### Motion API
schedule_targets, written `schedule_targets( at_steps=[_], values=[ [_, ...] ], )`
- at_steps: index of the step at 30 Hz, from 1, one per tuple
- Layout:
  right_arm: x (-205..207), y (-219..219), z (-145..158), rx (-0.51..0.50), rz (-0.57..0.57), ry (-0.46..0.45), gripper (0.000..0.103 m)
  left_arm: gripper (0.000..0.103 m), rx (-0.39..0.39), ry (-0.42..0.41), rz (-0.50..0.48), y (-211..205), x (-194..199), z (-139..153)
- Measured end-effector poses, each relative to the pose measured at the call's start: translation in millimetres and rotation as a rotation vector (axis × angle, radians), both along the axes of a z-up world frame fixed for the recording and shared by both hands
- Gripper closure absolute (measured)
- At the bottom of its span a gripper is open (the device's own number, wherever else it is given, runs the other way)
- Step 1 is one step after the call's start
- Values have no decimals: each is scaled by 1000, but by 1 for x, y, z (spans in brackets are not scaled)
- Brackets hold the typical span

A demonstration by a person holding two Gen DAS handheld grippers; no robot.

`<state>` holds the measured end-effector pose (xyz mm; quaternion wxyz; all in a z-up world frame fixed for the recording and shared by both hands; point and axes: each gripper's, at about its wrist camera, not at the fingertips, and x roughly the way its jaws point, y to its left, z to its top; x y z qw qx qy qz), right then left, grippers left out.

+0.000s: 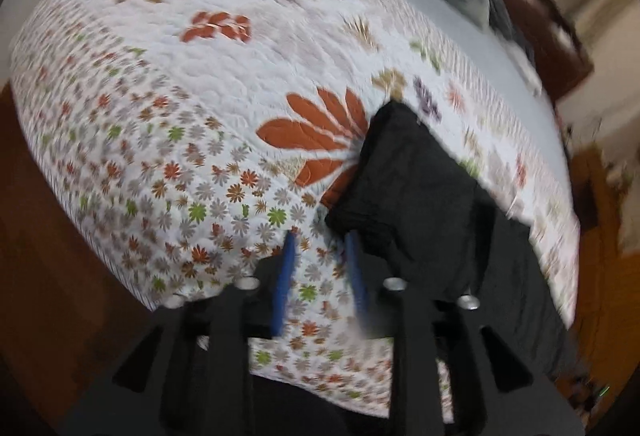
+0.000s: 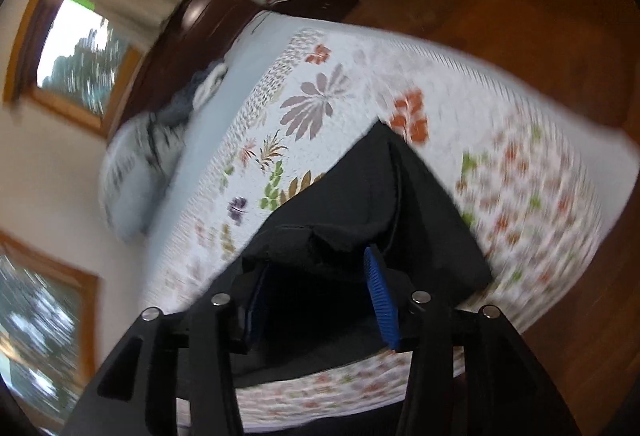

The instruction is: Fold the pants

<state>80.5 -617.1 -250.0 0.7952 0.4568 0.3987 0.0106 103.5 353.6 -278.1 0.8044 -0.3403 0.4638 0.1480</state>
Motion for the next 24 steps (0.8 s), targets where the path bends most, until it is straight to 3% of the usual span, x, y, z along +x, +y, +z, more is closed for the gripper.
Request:
schedule_targets(
  at_steps=[2, 6, 7, 8, 10, 14, 17, 20, 24],
  values=[
    [-12, -5, -17, 144, -61, -12, 54, 61, -21, -32, 22, 0, -5, 5],
    [-35, -1, -32, 324, -154, -81, 52, 50, -66, -53, 21, -3, -4, 9],
    [-39, 1, -33, 347, -168, -90, 47, 46, -83, -58, 20, -4, -2, 9],
    [-41, 2, -34, 371, -183, -105, 28, 41, -96, -58, 16, -7, 0, 7],
    [-43, 2, -35, 386, -211, -113, 20, 37, -117, -38, -7, -13, 11, 2],
    [-34, -1, -43, 394, -239, -42, 20, 36, -110, -1, -56, -27, 27, -8],
    [-31, 3, -50, 370, -239, 165, 20, 35, -111, 6, -49, -31, 30, -9],
    [-46, 4, -37, 322, -222, 162, 19, 34, -111, 7, -76, -35, 32, -11],
    [-61, 5, -50, 481, -241, 133, 17, 34, -95, 36, -116, -43, 37, -19]
  ],
)
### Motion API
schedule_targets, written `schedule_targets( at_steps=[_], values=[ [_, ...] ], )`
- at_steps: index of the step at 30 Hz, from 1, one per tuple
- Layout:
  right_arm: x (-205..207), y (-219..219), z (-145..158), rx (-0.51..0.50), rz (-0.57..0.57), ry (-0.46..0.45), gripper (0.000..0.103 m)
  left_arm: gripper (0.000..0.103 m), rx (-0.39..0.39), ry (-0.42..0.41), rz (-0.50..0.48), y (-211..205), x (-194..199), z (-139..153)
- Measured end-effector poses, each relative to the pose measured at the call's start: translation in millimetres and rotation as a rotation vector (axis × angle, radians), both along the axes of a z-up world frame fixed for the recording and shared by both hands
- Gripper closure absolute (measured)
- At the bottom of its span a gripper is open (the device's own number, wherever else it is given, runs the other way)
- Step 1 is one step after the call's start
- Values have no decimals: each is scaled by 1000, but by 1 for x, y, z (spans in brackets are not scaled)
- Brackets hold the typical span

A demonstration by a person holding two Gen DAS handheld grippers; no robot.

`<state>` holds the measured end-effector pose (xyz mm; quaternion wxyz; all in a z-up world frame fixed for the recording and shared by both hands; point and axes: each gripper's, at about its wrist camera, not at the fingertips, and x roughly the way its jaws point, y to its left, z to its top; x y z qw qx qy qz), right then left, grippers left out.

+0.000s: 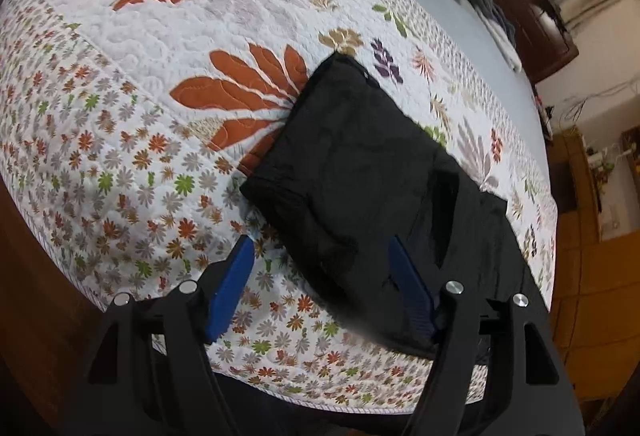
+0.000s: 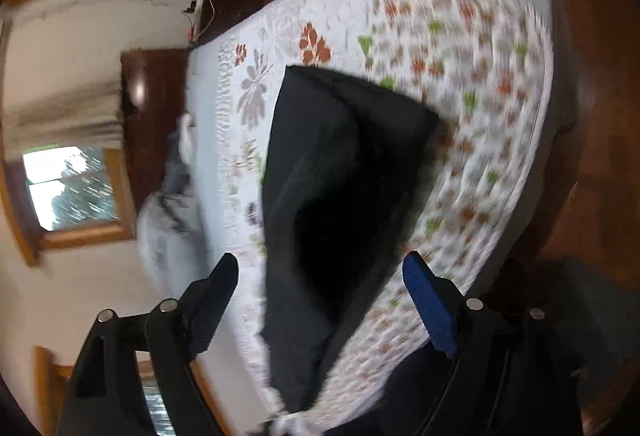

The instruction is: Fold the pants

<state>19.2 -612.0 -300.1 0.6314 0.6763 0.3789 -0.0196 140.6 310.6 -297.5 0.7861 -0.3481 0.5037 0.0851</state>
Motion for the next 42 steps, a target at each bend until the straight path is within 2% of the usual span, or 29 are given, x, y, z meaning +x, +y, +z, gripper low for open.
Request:
schedule_targets(
  at_steps=[3, 7, 8, 9, 10, 11, 12, 13, 15, 16, 18, 21, 25, 28, 29, 32, 34, 42],
  values=[
    [11, -4, -13, 55, -21, -46, 17, 34, -13, -1, 3, -2, 1, -4],
    [37, -15, -30, 24, -51, -18, 17, 34, -12, 13, 1, -6, 5, -8],
    [43, -16, -33, 4, -49, -4, 21, 39, 0, 21, 3, -7, 6, -9],
    [53, -17, -34, -40, -32, 19, 31, 46, 16, 36, 6, -8, 8, -10],
    [58, -15, -34, -67, -14, 19, 60, 69, 27, 57, 9, -7, 10, -13],
    [66, -12, -28, -95, 19, -1, 83, 82, 17, 67, 8, -6, 12, -15],
    [70, -9, -21, -133, 32, -17, 86, 84, 7, 68, 12, -6, 13, -16],
    [73, -4, -5, -216, 43, -60, 90, 88, 21, 67, 17, -7, 14, -14],
    [73, 3, 15, -321, 62, -159, 92, 92, 38, 66, 24, -8, 17, -12],
    [72, 4, 14, -349, 65, -141, 92, 94, 42, 69, 30, -8, 18, -12],
    [68, -1, -13, -320, 59, -47, 92, 97, 45, 75, 46, -5, 19, -13],
    [59, -6, -38, -275, 56, 10, 92, 99, 46, 79, 74, -1, 22, -11],
    [61, -3, -34, -292, 78, 0, 92, 101, 51, 61, 79, 4, 28, 0],
    [71, 5, -21, -328, 89, -45, 92, 101, 49, 37, 87, 10, 30, 8],
    [73, 7, -22, -342, 94, -34, 92, 101, 48, 46, 89, 12, 30, 4],
    [67, 6, -46, -305, 100, 40, 92, 101, 47, 118, 92, 13, 29, -18],
    [63, 3, -53, -283, 83, 34, 92, 101, 31, 115, 109, 14, 24, -24],
    [73, -13, -43, -324, 105, 12, 92, 100, 40, 114, 92, 9, 21, -26]
  ],
)
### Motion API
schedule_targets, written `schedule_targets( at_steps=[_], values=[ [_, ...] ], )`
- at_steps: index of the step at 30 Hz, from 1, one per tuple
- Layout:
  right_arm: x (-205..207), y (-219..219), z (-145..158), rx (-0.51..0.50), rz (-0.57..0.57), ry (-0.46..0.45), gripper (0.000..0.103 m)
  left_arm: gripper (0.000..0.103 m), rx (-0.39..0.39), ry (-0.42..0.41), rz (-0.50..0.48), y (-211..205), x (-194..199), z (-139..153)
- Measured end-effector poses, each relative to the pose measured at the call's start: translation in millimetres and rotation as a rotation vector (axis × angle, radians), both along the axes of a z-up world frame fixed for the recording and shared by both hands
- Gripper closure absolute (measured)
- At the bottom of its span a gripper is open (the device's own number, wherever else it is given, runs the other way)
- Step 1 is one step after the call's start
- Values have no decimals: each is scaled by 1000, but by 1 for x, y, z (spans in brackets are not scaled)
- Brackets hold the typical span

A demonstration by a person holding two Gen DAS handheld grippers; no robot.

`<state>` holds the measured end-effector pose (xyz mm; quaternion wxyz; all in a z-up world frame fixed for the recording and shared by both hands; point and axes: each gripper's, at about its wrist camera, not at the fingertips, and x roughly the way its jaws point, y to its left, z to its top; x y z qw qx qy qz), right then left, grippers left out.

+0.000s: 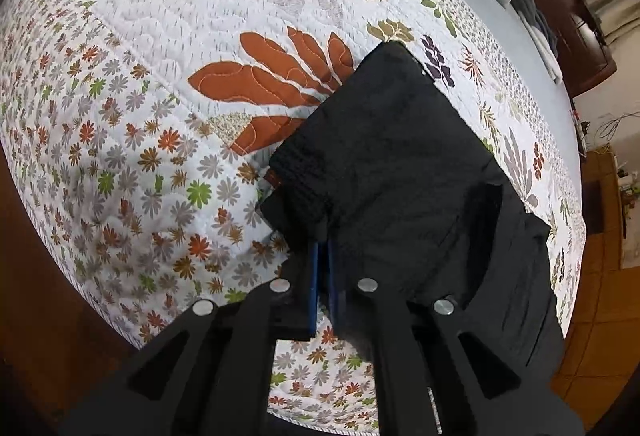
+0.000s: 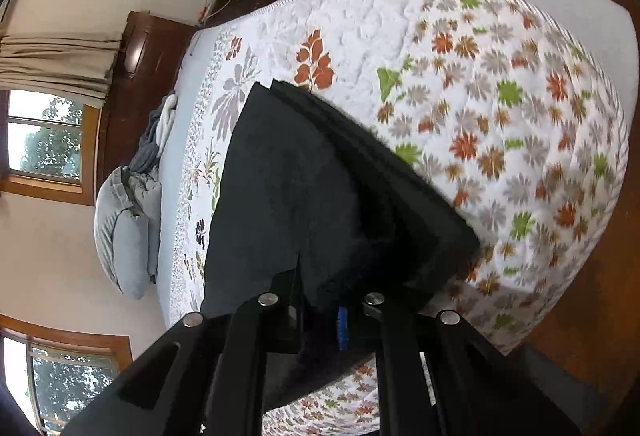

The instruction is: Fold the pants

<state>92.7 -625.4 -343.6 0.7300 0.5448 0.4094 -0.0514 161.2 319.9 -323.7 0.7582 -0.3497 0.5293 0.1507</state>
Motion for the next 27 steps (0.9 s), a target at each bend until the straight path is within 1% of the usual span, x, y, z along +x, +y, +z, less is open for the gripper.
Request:
schedule_targets(
  at_steps=[1, 2, 3, 4, 5, 6, 7, 10, 13, 14, 15, 16, 17, 19, 20, 21, 22, 23, 24, 25, 26, 27],
  values=[
    [0, -2, -1, 10, -1, 0, 91, 100, 0, 0, -3, -2, -1, 0],
    [0, -5, -3, 37, -5, -2, 85, 99, -1, -1, -7, -3, 0, 0],
    [-5, -11, -5, 80, -32, -8, 76, 97, -9, -1, -11, -2, -1, -1],
    [-13, -18, -4, 101, -71, -28, 57, 94, -19, -1, -15, -1, -2, -1],
    [-19, -23, -3, 105, -92, -42, 48, 89, -20, -2, -19, 0, -4, 0],
    [-25, -29, 2, 106, -109, -55, 45, 87, -18, -3, -22, 1, -6, 0],
    [-28, -31, 3, 110, -112, -61, 39, 84, -24, -4, -24, 2, -8, -1],
    [-33, -34, 9, 119, -108, -68, 37, 75, -42, -9, -6, 7, -15, -3],
    [-31, -27, 6, 119, -79, -37, 38, 73, -53, -11, 17, 8, -17, -5],
    [-32, -25, 4, 109, -66, -21, 49, 73, -51, -9, 19, 7, -17, -5],
    [-30, -21, 4, 76, -50, 8, 62, 73, -48, -7, 20, 6, -17, -5],
    [-28, -18, 3, 49, -45, 32, 85, 73, -43, -4, 18, 5, -17, -5],
    [-30, -18, -1, 43, -51, 49, 86, 73, -39, -1, 10, 3, -15, -4],
    [-33, -18, -8, 51, -66, 52, 87, 73, -27, 4, -11, -3, -11, -3],
    [-34, -17, -8, 46, -65, 40, 87, 73, -22, 6, -21, -5, -10, -3],
    [-38, -18, -7, 58, -65, 19, 83, 73, -22, 8, -29, -6, -9, -3],
    [-42, -20, -7, 83, -77, 1, 76, 72, -25, 7, -36, -7, -8, -2],
    [-51, -25, -6, 114, -103, -31, 57, 70, -24, 5, -39, -8, -8, -1],
    [-63, -29, -3, 118, -140, -60, 52, 67, -22, 1, -42, -9, -9, 1],
    [-73, -34, 0, 107, -168, -72, 44, 57, -18, -5, -45, -10, -9, 4],
    [-84, -38, 1, 100, -197, -83, 40, 45, -12, -11, -44, -11, -10, 8],
    [-93, -42, -2, 122, -221, -99, 40, 41, -10, -17, -44, -12, -12, 10]
  ],
)
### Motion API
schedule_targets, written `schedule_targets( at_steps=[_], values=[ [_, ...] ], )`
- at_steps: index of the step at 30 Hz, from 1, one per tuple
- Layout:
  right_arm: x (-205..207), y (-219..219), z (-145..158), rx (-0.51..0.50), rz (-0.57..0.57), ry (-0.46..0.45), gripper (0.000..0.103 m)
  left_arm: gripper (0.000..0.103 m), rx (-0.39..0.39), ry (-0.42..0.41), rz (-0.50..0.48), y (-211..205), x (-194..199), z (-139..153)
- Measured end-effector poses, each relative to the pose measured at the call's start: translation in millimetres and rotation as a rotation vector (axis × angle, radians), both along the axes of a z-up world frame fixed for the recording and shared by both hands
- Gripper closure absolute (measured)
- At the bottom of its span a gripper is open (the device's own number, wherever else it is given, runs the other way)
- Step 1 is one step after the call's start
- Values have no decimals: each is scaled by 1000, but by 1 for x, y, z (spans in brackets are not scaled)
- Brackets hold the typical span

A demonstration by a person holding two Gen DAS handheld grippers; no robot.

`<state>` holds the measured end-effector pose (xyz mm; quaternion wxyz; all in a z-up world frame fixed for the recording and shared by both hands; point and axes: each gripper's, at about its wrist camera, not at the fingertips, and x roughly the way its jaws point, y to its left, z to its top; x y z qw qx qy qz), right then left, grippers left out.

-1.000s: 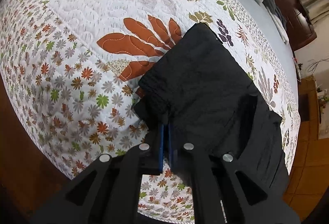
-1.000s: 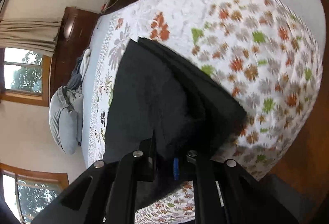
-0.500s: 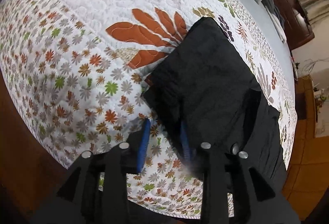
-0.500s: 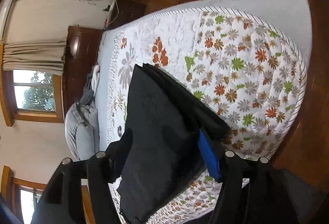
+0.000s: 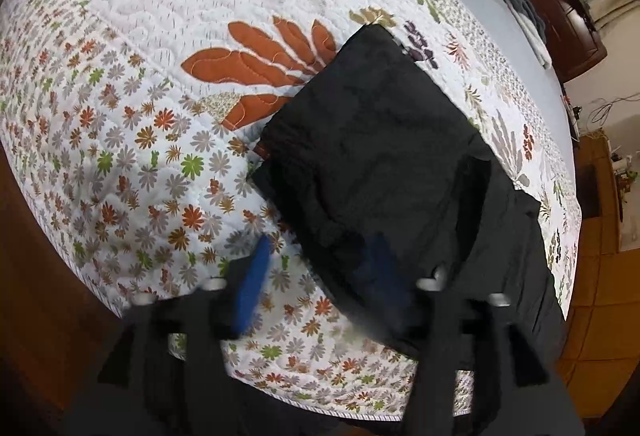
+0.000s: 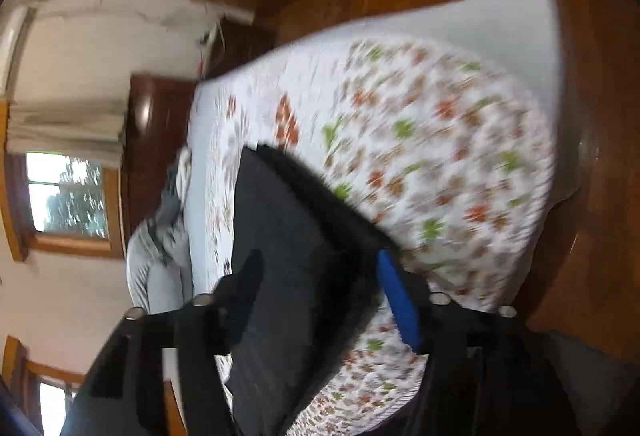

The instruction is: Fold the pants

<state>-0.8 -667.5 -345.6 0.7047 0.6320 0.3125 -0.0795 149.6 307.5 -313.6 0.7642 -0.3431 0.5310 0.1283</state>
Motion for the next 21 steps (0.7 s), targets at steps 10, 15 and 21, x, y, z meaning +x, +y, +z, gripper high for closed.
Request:
schedule_targets(
  at_steps=[10, 15, 21],
  values=[
    [3, 11, -28, 68, 28, -76, 23, 22, 14, -5, -48, -20, 6, 15],
    [15, 18, -29, 53, 45, -113, 23, 21, 30, 21, -53, -25, 10, 12],
    [30, 23, -30, 50, 59, -150, 29, 19, 27, 58, -47, -28, 15, -1]
  ],
)
